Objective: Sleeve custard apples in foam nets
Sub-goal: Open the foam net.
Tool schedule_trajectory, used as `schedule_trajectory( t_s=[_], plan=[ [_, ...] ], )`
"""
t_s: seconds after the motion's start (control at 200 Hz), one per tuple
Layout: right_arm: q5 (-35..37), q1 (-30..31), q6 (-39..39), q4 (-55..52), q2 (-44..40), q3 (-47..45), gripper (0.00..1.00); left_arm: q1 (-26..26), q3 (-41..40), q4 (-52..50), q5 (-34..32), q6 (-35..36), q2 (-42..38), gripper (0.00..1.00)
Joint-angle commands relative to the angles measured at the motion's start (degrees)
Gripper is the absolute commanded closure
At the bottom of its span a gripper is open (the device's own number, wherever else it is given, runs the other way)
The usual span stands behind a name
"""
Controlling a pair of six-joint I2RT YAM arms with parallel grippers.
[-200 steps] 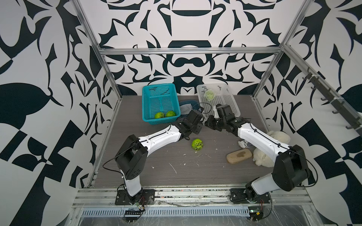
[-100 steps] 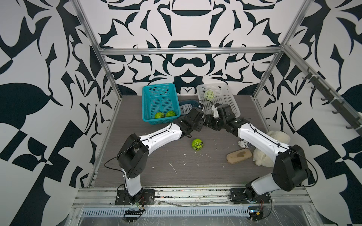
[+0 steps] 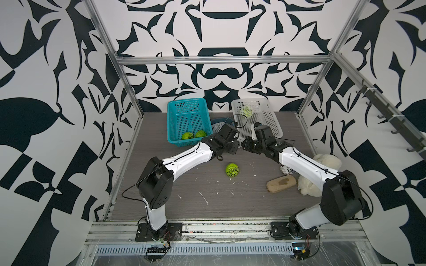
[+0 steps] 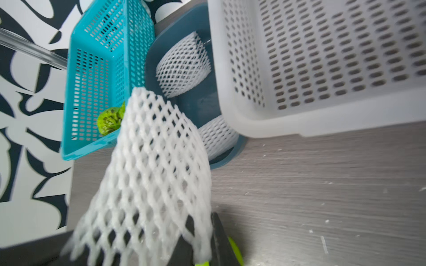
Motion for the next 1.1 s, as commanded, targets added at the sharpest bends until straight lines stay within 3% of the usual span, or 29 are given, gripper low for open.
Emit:
schedule_trajectory(
  t_s=[0.0,0.205,0.355,0.5,0.755,0.88,1.095],
  plan=[
    [5.7,0.2,-2.0,-1.2,-0.9,0.8,0.85,2.1,-2.1,-2.6,1.3,-1.7,-3.0,0.96],
    [3.8,0.1,-2.7,-1.1,-1.2,0.2,0.81,2.9,-2.5,-2.4,1.6,-1.5,-3.8,0.96],
    [-6.6,0.1,-3.8,1.4,-0.8,1.3,0.47,2.9,-2.1,-1.7,2.1,-1.5,-3.6,0.95],
    [-14.6,-0.6,-4.5,0.2,-1.2,3.0,0.32,3.2,-1.5,-1.9,1.9,-0.7,-3.2,1.00],
    [-16.9,-4.1,-7.0,-2.8,-5.8,3.8,0.25,4.9,-2.9,-1.5,7.9,0.9,-4.4,1.00],
    [-17.9,-7.3,-8.8,-3.0,-7.2,3.5,0.27,4.8,-5.3,0.9,16.3,5.3,-6.9,1.00],
    [-30.6,-13.0,-11.3,-0.3,-6.6,3.7,0.28,4.8,-7.1,0.4,27.7,11.3,-9.8,1.00]
  ],
)
